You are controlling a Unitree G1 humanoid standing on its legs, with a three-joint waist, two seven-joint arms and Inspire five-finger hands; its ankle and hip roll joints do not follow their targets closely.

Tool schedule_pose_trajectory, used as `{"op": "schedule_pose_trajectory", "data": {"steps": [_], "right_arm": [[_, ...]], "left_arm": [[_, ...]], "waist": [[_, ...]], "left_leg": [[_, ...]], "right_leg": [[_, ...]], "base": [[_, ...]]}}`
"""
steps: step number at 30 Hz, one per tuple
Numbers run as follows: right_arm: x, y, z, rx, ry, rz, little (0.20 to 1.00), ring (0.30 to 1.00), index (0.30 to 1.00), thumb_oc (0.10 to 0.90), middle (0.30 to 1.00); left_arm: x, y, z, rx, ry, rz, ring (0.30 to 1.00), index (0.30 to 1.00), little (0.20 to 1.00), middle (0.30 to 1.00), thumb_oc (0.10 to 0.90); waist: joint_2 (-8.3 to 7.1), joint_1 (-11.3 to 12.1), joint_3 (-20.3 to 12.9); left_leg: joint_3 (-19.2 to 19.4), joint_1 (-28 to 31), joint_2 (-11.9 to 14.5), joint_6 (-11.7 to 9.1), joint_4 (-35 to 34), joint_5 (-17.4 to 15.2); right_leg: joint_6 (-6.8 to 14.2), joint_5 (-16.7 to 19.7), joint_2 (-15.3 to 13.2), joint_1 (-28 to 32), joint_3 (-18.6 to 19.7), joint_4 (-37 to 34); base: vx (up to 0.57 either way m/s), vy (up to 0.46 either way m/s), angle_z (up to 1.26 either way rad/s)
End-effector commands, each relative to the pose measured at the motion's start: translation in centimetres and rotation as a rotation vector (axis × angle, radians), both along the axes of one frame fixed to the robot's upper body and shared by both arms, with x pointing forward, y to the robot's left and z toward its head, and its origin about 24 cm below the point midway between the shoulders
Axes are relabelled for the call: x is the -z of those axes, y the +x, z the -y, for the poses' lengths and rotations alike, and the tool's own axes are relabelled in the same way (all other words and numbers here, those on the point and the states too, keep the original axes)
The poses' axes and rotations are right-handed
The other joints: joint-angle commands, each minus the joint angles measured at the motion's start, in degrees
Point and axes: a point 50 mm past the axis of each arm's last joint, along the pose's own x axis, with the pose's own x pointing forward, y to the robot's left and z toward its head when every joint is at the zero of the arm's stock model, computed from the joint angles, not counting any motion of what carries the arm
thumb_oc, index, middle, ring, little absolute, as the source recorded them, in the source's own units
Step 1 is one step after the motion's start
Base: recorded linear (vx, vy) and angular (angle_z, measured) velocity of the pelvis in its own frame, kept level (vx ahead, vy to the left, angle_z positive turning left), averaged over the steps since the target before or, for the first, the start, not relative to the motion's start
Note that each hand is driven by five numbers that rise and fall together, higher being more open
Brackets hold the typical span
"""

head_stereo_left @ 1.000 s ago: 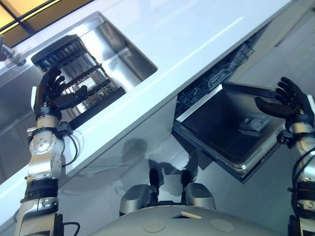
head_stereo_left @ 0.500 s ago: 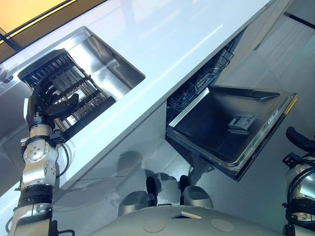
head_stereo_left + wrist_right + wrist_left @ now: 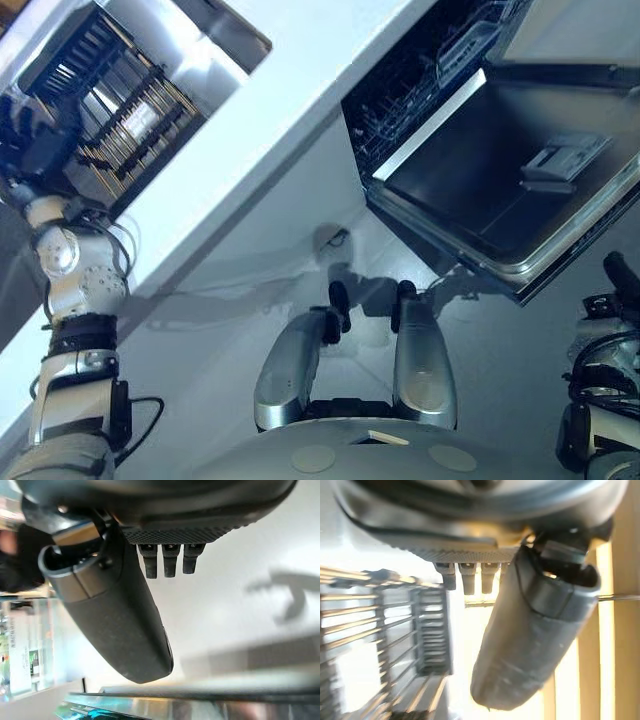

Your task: Pick up plates and place into dishwasher.

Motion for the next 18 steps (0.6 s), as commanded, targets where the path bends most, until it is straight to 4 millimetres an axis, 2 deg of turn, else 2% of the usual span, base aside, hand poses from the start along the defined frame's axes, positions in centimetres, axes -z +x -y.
{"op": "schedule_pose_trajectory", "data": {"steps": [1, 2, 5, 6, 7, 9, 11, 13, 14, 15, 17, 18], "right_arm": [[-1.1, -0.1, 0.6, -0.132, -0.004, 0.255, 0.9, 0.9, 0.9, 0.8, 0.9], [-0.8, 0.0, 0.4, -0.164, 0.015, 0.278, 0.9, 0.9, 0.9, 0.8, 0.9], [-0.2, 2.6, -2.8, -0.474, 0.109, 0.415, 0.9, 0.9, 0.9, 0.8, 0.9], [-0.4, 3.5, -3.8, -0.556, 0.12, 0.443, 0.9, 0.9, 0.9, 0.8, 0.9], [-0.7, 4.9, -5.6, -0.698, 0.154, 0.491, 0.9, 0.9, 0.9, 0.8, 0.9], [-1.4, 6.4, -7.7, -0.832, 0.173, 0.55, 0.9, 0.9, 0.9, 0.8, 0.9], [-2.7, 8.5, -11.1, -1.019, 0.208, 0.647, 0.9, 0.9, 0.9, 0.8, 0.9], [-5.0, 10.6, -15.2, -1.217, 0.225, 0.742, 0.9, 0.9, 0.9, 0.8, 0.9], [-7.4, 11.9, -18.8, -1.379, 0.241, 0.82, 0.9, 0.9, 0.9, 0.8, 0.9], [-8.2, 12.3, -19.9, -1.423, 0.242, 0.841, 0.9, 0.9, 0.9, 0.8, 0.9], [-11.9, 12.8, -24.0, -1.61, 0.233, 0.944, 0.9, 0.9, 0.9, 0.8, 0.9], [-15.0, 12.3, -27.6, -1.772, 0.244, 1.041, 0.9, 0.9, 0.9, 0.8, 0.9]], "left_arm": [[-2.2, -0.9, -1.0, -0.04, 0.019, 0.131, 0.9, 0.9, 0.9, 0.9, 0.8], [-2.3, -0.9, -1.1, -0.038, 0.017, 0.133, 0.9, 0.9, 0.9, 0.9, 0.8], [-3.0, -0.6, -1.3, 0.0, 0.013, 0.156, 0.9, 0.9, 0.9, 0.9, 0.8], [-3.2, -0.5, -1.2, 0.014, 0.014, 0.164, 0.9, 0.9, 0.9, 0.9, 0.8], [-3.2, -0.4, -1.1, 0.036, 0.0, 0.181, 0.9, 0.9, 0.9, 0.9, 0.8], [-3.3, -0.4, -0.9, 0.056, -0.005, 0.195, 0.9, 0.9, 0.9, 0.9, 0.8], [-3.4, -0.2, -0.6, 0.074, -0.004, 0.206, 0.9, 0.9, 0.9, 0.9, 0.8], [-3.6, 0.2, -0.3, 0.095, -0.004, 0.21, 0.9, 0.9, 0.9, 0.9, 0.8], [-3.6, 0.5, 0.1, 0.099, 0.001, 0.212, 0.9, 0.9, 0.9, 0.9, 0.8], [-3.6, 0.6, 0.2, 0.1, 0.001, 0.213, 0.9, 0.9, 0.9, 0.9, 0.8], [-3.5, 0.7, 0.5, 0.103, -0.004, 0.224, 0.9, 0.9, 0.9, 0.9, 0.8], [-3.2, 0.9, 0.9, 0.114, -0.005, 0.222, 0.9, 0.9, 0.9, 0.9, 0.8]], "waist": [[-1.16, -0.93, -3.42], [-1.26, -0.88, -3.55], [-1.34, -0.2, -3.68], [-1.36, -0.01, -3.65], [-1.39, 0.29, -3.63], [-1.41, 0.79, -3.79], [-1.52, 1.44, -3.88], [-1.77, 1.96, -3.71], [-1.97, 2.26, -3.54], [-2.04, 2.36, -3.49], [-2.4, 2.86, -3.19], [-2.71, 3.42, -3.24]], "left_leg": [[-1.23, -2.8, -2.42, 2.05, 5.45, -5.78], [-1.32, -3.76, -2.51, 2.06, 6.39, -5.93], [-2.11, -6.28, -3.2, 1.85, 9.96, -7.38], [-2.11, -6.8, -3.32, 1.75, 10.58, -7.41], [-2.19, -7.34, -3.5, 1.67, 11.53, -7.79], [-2.25, -7.65, -3.67, 1.7, 11.76, -7.76], [-2.48, -7.66, -3.81, 1.7, 11.81, -7.65], [-2.53, -7.52, -3.74, 1.68, 11.68, -7.42], [-2.62, -7.45, -3.74, 1.67, 11.46, -7.21], [-2.61, -7.41, -3.72, 1.67, 11.39, -7.15], [-2.64, -7.44, -3.67, 1.7, 11.28, -6.92], [-2.74, -7.42, -3.73, 1.68, 10.98, -6.7]], "right_leg": [[-4.73, -5.04, 4.48, -3.96, -3.25, 6.67], [-4.84, -5.26, 4.31, -4.89, -3.2, 7.67], [-5.03, -6.78, 4.07, -7.12, -2.67, 11.05], [-5.07, -6.82, 3.91, -7.61, -2.76, 11.63], [-5.06, -7.11, 3.62, -8.05, -2.67, 12.33], [-4.92, -6.88, 3.3, -8.27, -2.77, 12.25], [-4.64, -6.37, 2.95, -8.15, -2.81, 11.76], [-4.32, -5.65, 2.66, -7.91, -2.91, 11.07], [-4.17, -5.18, 2.65, -7.9, -2.87, 10.67], [-4.13, -5.04, 2.61, -7.9, -2.88, 10.54], [-3.94, -4.43, 2.54, -7.87, -2.84, 10.07], [-3.73, -3.94, 2.72, -7.7, -2.76, 9.46]], "base": [[-0.02, -0.001, 0.07], [-0.03, -0.003, 0.07], [0.07, 0.015, 0.1], [0.01, 0.053, 0.11], [0.0, 0.051, 0.06], [0.0, 0.044, -0.05], [0.0, 0.043, -0.07], [0.01, 0.063, -0.24], [0.0, 0.07, -0.45], [0.0, 0.083, -0.51], [0.0, 0.072, -0.42], [0.01, 0.055, -0.37]]}}
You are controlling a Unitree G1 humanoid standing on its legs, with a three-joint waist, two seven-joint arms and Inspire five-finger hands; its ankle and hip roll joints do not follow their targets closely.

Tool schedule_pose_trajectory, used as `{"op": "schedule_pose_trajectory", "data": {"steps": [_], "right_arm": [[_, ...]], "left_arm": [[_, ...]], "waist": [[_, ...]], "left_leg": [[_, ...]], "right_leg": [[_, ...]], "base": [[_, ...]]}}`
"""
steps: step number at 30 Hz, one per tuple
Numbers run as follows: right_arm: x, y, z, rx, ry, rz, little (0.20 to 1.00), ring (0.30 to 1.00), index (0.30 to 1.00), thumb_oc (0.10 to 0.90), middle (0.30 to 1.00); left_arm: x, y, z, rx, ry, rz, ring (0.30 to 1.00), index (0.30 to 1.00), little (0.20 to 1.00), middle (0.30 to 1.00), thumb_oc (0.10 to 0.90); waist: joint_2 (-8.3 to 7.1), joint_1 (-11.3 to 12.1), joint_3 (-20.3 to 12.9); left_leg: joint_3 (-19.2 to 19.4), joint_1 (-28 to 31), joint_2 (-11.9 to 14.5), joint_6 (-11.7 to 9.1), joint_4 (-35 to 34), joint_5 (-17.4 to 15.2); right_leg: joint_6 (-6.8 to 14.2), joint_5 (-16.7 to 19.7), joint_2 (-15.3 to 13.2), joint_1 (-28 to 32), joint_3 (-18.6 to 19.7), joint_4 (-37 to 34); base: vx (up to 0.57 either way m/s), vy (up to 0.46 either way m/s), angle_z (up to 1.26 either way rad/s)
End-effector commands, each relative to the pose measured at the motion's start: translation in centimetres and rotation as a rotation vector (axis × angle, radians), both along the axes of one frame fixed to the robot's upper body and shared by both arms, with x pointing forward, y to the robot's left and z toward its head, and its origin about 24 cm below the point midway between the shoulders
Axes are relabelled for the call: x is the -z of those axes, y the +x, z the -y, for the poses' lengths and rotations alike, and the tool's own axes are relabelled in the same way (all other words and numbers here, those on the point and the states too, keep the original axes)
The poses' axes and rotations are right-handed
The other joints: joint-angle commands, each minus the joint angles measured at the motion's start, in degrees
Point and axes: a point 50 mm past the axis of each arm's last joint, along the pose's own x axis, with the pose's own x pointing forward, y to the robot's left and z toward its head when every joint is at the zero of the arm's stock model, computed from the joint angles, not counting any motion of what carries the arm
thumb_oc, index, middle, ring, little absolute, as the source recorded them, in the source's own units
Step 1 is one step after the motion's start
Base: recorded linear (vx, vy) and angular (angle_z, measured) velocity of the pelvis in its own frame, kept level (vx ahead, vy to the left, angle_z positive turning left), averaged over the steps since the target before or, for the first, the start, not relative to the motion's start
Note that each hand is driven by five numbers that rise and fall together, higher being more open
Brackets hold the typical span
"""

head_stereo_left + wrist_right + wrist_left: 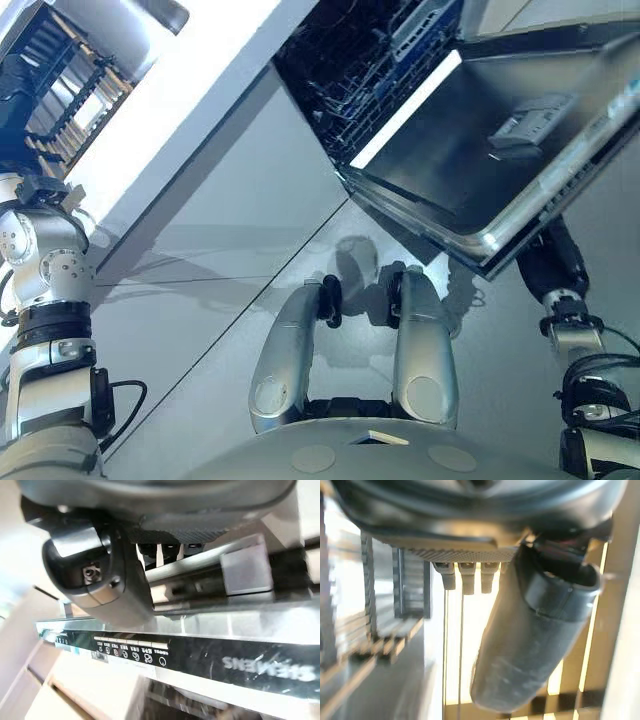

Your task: Pick up plates and place into dishwasher.

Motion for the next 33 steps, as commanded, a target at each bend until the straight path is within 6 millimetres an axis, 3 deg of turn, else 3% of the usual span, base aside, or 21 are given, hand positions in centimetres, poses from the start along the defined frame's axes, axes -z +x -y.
{"op": "schedule_pose_trajectory", "data": {"steps": [1, 4, 8, 12, 16, 21, 24, 28, 29, 30, 32, 33], "right_arm": [[-14.5, 7.1, -20.1, -0.949, 0.093, 0.679, 0.9, 0.9, 0.9, 0.8, 0.9], [-19.3, 5.0, -25.1, -1.148, 0.143, 0.835, 0.9, 0.9, 0.9, 0.8, 0.9], [-24.1, 2.4, -28.7, -1.29, 0.154, 1.002, 0.9, 0.9, 0.9, 0.8, 0.9], [-25.6, 1.6, -29.6, -1.286, 0.173, 1.067, 0.9, 0.9, 0.9, 0.8, 0.9], [-25.1, 2.5, -29.4, -1.194, 0.153, 1.003, 0.9, 0.9, 0.9, 0.8, 0.9], [-22.6, 4.0, -28.2, -1.079, 0.154, 0.877, 0.9, 0.9, 0.9, 0.8, 0.9], [-19.4, 5.8, -26.3, -0.935, 0.173, 0.746, 0.9, 0.9, 0.9, 0.8, 0.9], [-15.1, 7.4, -23.2, -0.691, 0.032, 0.574, 0.9, 0.9, 0.9, 0.8, 0.9], [-13.0, 7.7, -21.4, -0.595, -0.056, 0.516, 0.9, 0.9, 0.9, 0.8, 0.9], [-9.8, 7.4, -18.0, -0.47, -0.209, 0.418, 0.9, 0.9, 0.9, 0.8, 0.9], [-4.3, 4.9, -12.7, -0.357, -0.325, 0.262, 0.9, 0.9, 0.9, 0.8, 0.9], [-1.4, 2.7, -9.7, -0.29, -0.485, 0.162, 0.9, 0.9, 0.9, 0.8, 0.9]], "left_arm": [[-0.4, 0.9, 1.7, 0.037, -0.007, 0.087, 0.9, 0.9, 0.9, 0.9, 0.8], [0.5, 1.3, 2.5, 0.057, -0.008, 0.071, 0.9, 0.9, 0.9, 0.9, 0.8], [2.0, 1.9, 3.3, 0.093, -0.019, 0.029, 0.9, 0.9, 0.9, 0.9, 0.8], [2.9, 2.0, 3.0, 0.112, -0.019, -0.017, 0.9, 0.9, 0.9, 0.9, 0.8], [3.4, 1.9, 2.7, 0.123, -0.027, -0.045, 0.9, 0.9, 0.9, 0.9, 0.8], [4.1, 1.4, 2.3, 0.118, -0.041, -0.069, 0.9, 0.9, 0.9, 0.9, 0.8], [5.2, 0.7, 2.1, 0.107, -0.044, -0.094, 0.9, 0.9, 0.9, 0.9, 0.8], [5.7, 0.0, 2.0, 0.102, -0.045, -0.098, 0.9, 0.9, 0.9, 0.9, 0.8], [5.8, -0.3, 1.8, 0.099, -0.044, -0.095, 0.9, 0.9, 0.9, 0.9, 0.8], [6.2, -1.0, 1.9, 0.096, -0.043, -0.085, 0.9, 0.9, 0.9, 0.9, 0.8], [7.3, -2.5, 2.1, 0.086, -0.03, -0.078, 0.9, 0.9, 0.9, 0.9, 0.8], [8.1, -3.4, 2.4, 0.087, -0.024, -0.077, 0.9, 0.9, 0.9, 0.9, 0.8]], "waist": [[-2.59, 3.24, -3.23], [-2.85, 4.15, -3.47], [-2.4, 5.48, -4.26], [-2.52, 6.53, -5.24], [-2.79, 6.85, -5.87], [-3.17, 6.96, -6.67], [-3.54, 6.65, -7.25], [-3.85, 5.86, -7.37], [-3.96, 5.52, -7.33], [-4.22, 4.95, -7.37], [-4.64, 4.04, -7.72], [-4.98, 3.47, -8.32]], "left_leg": [[3.31, 1.78, -4.21, 5.92, -3.6, -2.67], [3.07, 3.07, -4.4, 5.91, -5.42, -2.02], [2.92, 6.77, -4.75, 6.08, -9.21, -0.74], [2.86, 9.77, -5.03, 6.27, -12.48, 1.14], [2.71, 12.7, -4.88, 6.39, -15.19, 1.57], [2.8, 15.62, -4.55, 6.66, -18.33, 2.11], [2.77, 17.47, -4.21, 6.77, -20.6, 2.71], [3.12, 18.16, -3.82, 6.58, -22.58, 3.37], [3.19, 18.47, -3.6, 6.61, -23.39, 3.54], [3.36, 18.88, -3.35, 6.6, -24.76, 3.93], [3.58, 20.01, -2.92, 6.62, -27.77, 4.76], [3.56, 21.14, -2.62, 6.46, -30.29, 5.54]], "right_leg": [[0.95, 1.72, 5.22, 0.41, 4.8, -4.38], [1.45, 2.63, 5.52, 1.69, 4.94, -6.21], [2.07, 4.25, 5.21, 4.92, 4.99, -9.74], [2.62, 6.99, 4.51, 8.06, 4.1, -13.84], [3.46, 8.14, 4.02, 10.71, 3.57, -16.75], [4.47, 9.54, 3.59, 13.35, 2.88, -20.37], [5.29, 10.81, 3.64, 15.14, 2.7, -23.22], [5.87, 11.55, 4.05, 15.68, 2.89, -25.21], [6.04, 11.69, 4.24, 15.84, 2.97, -25.8], [6.29, 11.98, 4.64, 16.06, 3.25, -27.07], [6.74, 12.52, 5.37, 16.93, 3.54, -29.74], [7.07, 12.89, 5.86, 18.02, 3.52, -31.86]], "base": [[0.01, 0.054, -0.41], [0.05, 0.068, -0.59], [0.09, 0.115, -0.02], [0.08, 0.081, 0.83], [0.1, 0.047, 0.57], [0.09, 0.03, 0.23], [0.09, 0.006, -0.05], [0.0, -0.004, -0.08], [-0.06, -0.01, -0.07], [-0.09, -0.007, -0.06], [-0.11, -0.025, -0.05], [-0.1, -0.062, -0.11]]}}
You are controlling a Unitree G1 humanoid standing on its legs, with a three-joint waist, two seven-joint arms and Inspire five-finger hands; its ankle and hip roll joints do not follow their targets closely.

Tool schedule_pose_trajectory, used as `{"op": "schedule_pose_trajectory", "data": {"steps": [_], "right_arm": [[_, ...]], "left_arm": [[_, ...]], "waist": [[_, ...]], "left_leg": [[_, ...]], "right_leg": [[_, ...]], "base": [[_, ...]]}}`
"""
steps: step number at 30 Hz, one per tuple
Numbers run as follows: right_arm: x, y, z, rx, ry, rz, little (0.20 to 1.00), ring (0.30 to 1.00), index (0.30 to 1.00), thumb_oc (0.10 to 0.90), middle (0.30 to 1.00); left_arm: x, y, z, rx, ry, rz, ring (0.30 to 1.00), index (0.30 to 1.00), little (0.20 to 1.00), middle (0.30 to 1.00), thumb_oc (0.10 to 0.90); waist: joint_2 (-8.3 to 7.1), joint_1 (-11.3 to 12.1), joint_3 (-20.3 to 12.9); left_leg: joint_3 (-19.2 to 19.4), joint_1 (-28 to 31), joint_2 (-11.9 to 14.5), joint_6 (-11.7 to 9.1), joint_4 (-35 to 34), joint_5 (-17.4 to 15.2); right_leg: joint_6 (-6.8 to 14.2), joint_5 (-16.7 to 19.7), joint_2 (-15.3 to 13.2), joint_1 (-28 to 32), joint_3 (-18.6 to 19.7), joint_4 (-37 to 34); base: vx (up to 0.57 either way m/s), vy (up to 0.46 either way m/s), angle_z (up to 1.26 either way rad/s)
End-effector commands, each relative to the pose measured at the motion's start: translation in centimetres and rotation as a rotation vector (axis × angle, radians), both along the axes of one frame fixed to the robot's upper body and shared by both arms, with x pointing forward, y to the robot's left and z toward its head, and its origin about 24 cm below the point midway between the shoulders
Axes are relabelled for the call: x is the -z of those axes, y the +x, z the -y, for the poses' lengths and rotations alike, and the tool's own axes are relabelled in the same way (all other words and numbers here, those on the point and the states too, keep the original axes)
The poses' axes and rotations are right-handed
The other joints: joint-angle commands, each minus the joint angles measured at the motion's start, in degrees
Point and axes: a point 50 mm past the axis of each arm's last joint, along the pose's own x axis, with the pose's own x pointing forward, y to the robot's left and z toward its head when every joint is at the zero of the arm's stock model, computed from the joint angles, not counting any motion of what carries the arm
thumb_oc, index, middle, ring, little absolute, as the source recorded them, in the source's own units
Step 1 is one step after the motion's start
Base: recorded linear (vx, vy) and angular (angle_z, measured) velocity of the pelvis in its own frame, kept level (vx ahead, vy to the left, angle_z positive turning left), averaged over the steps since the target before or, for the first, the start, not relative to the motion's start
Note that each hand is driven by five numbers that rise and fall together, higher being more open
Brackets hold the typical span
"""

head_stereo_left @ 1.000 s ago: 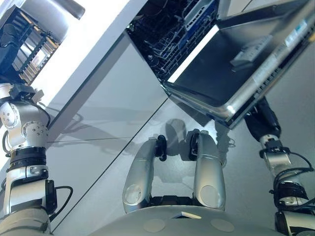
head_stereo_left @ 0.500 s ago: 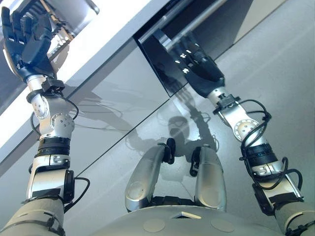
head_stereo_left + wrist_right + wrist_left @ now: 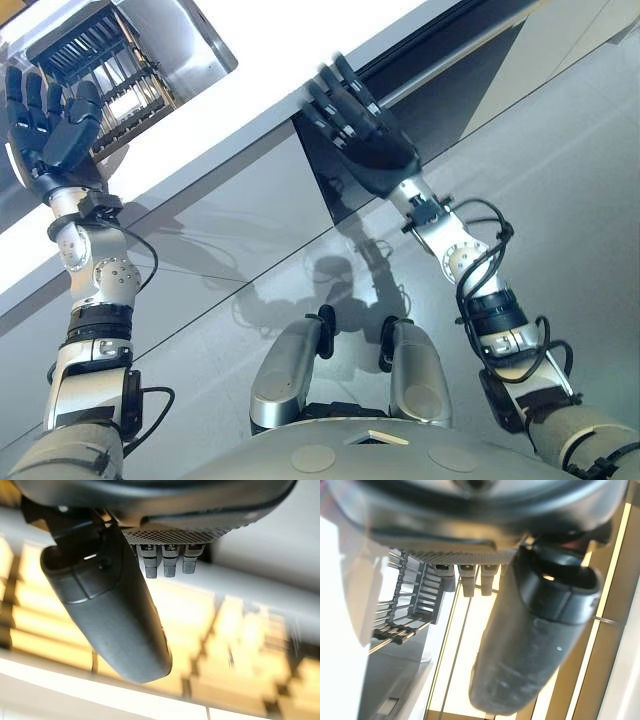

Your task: Pick up plates and place into dishwasher.

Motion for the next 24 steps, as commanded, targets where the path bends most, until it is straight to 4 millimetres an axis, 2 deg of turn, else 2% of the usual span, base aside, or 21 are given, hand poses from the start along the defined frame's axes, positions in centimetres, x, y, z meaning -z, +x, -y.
{"op": "schedule_pose_trajectory", "data": {"steps": [1, 3, 6, 8, 12, 13, 14, 16, 19, 24], "right_arm": [[2.7, -4.3, 4.7, 0.115, -0.341, 0.086, 0.9, 0.9, 0.9, 0.8, 0.9], [5.7, -7.7, 7.4, 0.169, -0.596, -0.036, 0.9, 0.9, 0.9, 0.8, 0.9], [8.4, -10.7, 9.5, 0.206, -0.76, -0.21, 0.9, 0.9, 0.9, 0.8, 0.9], [9.6, -12.0, 9.7, 0.189, -0.84, -0.28, 0.9, 0.9, 0.9, 0.8, 0.9], [12.4, -14.9, 9.9, 0.154, -0.863, -0.48, 0.9, 0.9, 0.9, 0.8, 0.9], [13.9, -16.4, 9.7, 0.116, -0.85, -0.582, 0.9, 0.9, 0.9, 0.8, 0.9], [14.0, -16.4, 9.7, 0.114, -0.851, -0.588, 0.9, 0.9, 0.9, 0.8, 0.9], [16.0, -18.6, 9.6, 0.043, -0.863, -0.742, 0.9, 0.9, 0.9, 0.8, 0.9], [17.2, -20.0, 9.2, -0.041, -0.897, -0.85, 0.9, 0.9, 0.9, 0.8, 0.9], [17.9, -20.4, 8.4, -0.107, -0.899, -0.906, 0.9, 0.9, 0.9, 0.8, 0.9]], "left_arm": [[3.1, -3.3, -0.8, -0.071, 0.047, -0.067, 0.9, 0.9, 0.9, 0.9, 0.8], [2.8, -3.5, -0.5, -0.065, 0.111, -0.085, 0.9, 0.9, 0.9, 0.9, 0.8], [2.7, -3.5, -0.8, -0.063, 0.18, -0.132, 0.9, 0.9, 0.9, 0.9, 0.8], [2.8, -3.5, -0.9, -0.055, 0.185, -0.151, 0.9, 0.9, 0.9, 0.9, 0.8], [3.5, -3.5, -0.9, -0.015, 0.17, -0.192, 0.9, 0.9, 0.9, 0.9, 0.8], [3.8, -3.3, -0.6, 0.003, 0.161, -0.206, 0.9, 0.9, 0.9, 0.9, 0.8], [3.8, -3.3, -0.6, 0.004, 0.161, -0.207, 0.9, 0.9, 0.9, 0.9, 0.8], [3.5, -2.7, 0.0, 0.041, 0.16, -0.186, 0.9, 0.9, 0.9, 0.9, 0.8], [2.7, -2.1, 1.1, 0.069, 0.204, -0.167, 0.9, 0.9, 0.9, 0.9, 0.8], [1.7, -1.5, 2.0, 0.086, 0.256, -0.151, 0.9, 0.9, 0.9, 0.9, 0.8]], "waist": [[-1.99, -2.9, -4.45], [-2.98, -3.76, -6.0], [-3.78, -4.48, -8.42], [-3.94, -4.67, -9.72], [-4.09, -4.84, -11.53], [-4.14, -4.7, -12.44], [-4.14, -4.67, -12.46], [-4.14, -4.23, -13.49], [-4.17, -3.61, -14.45], [-4.2, -3.19, -15.53]], "left_leg": [[1.74, 4.01, -2.42, 1.98, -11.48, 1.94], [0.9, 6.72, -2.24, 1.22, -16.85, 3.61], [0.38, 9.91, -1.87, 0.39, -22.22, 5.22], [0.47, 11.2, -1.66, 0.03, -24.33, 5.68], [0.79, 13.55, -1.37, -0.43, -26.49, 5.85], [0.91, 14.43, -1.28, -0.45, -26.83, 5.61], [0.94, 14.55, -1.25, -0.46, -26.89, 5.59], [0.96, 15.33, -1.06, -0.44, -26.89, 5.2], [0.75, 16.15, -0.83, -0.6, -26.79, 4.9], [0.59, 17.59, -0.48, -0.79, -27.22, 4.65]], "right_leg": [[1.99, 6.55, 1.64, -1.34, -0.23, -9.01], [2.62, 7.37, 2.49, 1.93, -0.33, -13.9], [2.96, 8.65, 3.64, 6.4, -0.61, -20.02], [3.03, 9.07, 4.19, 8.43, -0.75, -22.79], [3.16, 9.95, 4.87, 11.71, -0.98, -26.89], [3.1, 10.17, 5.15, 12.98, -1.09, -28.14], [3.09, 10.2, 5.19, 13.13, -1.09, -28.29], [2.91, 9.92, 5.53, 14.58, -1.03, -29.0], [2.68, 9.71, 5.86, 16.12, -1.16, -29.82], [2.52, 9.49, 6.22, 17.94, -1.24, -30.72]], "base": [[-0.07, -0.075, -0.17], [-0.04, -0.12, -0.09], [0.0, -0.101, 0.01], [0.0, -0.054, 0.11], [-0.02, -0.039, 0.02], [-0.04, -0.037, -0.04], [-0.07, -0.054, -0.02], [-0.08, -0.052, -0.01], [-0.07, -0.053, 0.01], [-0.02, -0.026, 0.0]]}}
